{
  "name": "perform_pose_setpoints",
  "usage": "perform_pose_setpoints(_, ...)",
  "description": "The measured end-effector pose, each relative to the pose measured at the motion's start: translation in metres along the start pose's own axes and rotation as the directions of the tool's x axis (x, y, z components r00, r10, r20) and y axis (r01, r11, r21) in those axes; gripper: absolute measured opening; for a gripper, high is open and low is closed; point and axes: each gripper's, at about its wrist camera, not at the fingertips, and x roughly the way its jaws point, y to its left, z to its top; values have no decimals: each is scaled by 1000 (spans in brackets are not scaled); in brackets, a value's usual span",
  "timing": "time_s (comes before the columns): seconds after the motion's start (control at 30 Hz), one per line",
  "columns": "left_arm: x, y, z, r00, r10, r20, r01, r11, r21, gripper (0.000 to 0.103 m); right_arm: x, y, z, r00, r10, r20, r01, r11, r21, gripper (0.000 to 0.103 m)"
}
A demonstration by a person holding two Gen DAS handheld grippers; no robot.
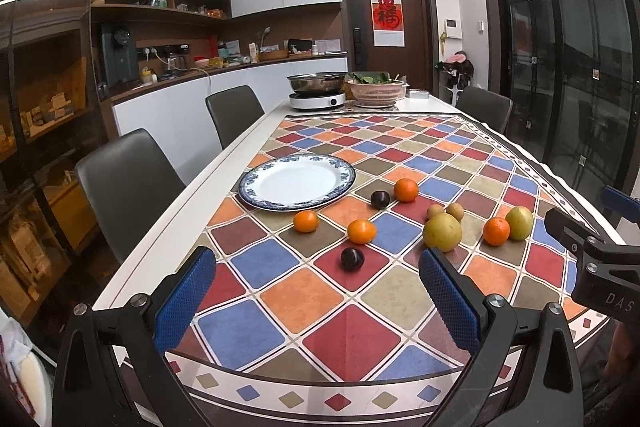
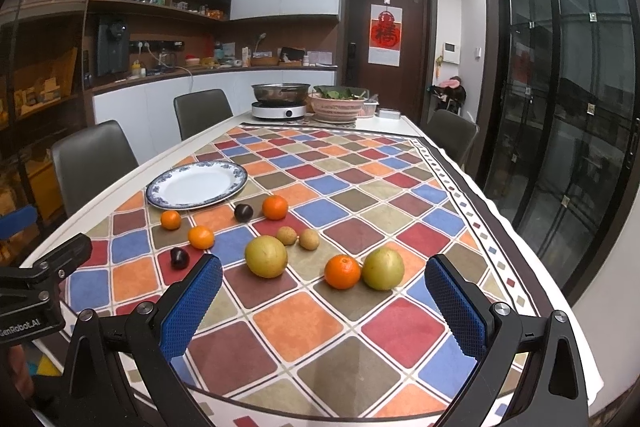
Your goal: Organize fruits
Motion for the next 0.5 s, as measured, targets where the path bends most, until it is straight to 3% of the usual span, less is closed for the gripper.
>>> perform_pose_setpoints(0.5,-1,1,-1,1000,25,3,-25,1000,3,103,0,5,2,999,31,15,-31,999,-8,102)
